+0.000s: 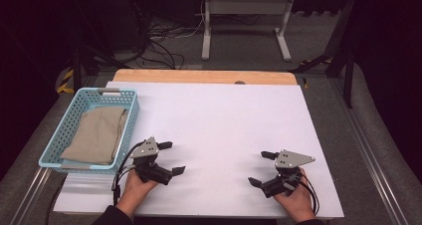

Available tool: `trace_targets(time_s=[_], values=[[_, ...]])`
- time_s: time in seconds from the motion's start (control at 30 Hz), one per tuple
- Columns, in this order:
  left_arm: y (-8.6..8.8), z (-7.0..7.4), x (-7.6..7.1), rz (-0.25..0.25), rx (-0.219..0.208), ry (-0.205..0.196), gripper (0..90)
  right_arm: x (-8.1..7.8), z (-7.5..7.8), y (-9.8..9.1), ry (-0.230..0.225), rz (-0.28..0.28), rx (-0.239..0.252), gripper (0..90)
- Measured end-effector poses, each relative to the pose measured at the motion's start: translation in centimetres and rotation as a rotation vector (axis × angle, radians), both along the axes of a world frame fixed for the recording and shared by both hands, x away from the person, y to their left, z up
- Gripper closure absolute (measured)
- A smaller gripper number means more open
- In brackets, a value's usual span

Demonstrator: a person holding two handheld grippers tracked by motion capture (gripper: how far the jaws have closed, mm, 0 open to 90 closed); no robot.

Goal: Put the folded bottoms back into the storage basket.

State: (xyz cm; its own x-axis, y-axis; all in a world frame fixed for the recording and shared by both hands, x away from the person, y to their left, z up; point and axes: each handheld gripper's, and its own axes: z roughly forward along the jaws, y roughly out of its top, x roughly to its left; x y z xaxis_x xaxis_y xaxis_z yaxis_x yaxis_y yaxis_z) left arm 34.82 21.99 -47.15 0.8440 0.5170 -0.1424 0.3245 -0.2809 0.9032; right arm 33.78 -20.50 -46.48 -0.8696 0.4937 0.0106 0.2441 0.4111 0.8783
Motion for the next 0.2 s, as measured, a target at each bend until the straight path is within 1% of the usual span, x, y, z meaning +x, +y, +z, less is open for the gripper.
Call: trace_targets(time_s=[0.1, 0.2], values=[[0.06, 0.03, 0.06, 0.012, -0.003, 0.007, 0.0, -0.02, 0.0, 0.0, 0.0, 0.0, 0.0, 0.8], [0.13, 0.06, 0.11, 0.01, -0.007, 0.0, 0.0, -0.03, 0.01, 0.0, -0.001, 0.0, -0.001, 0.8]])
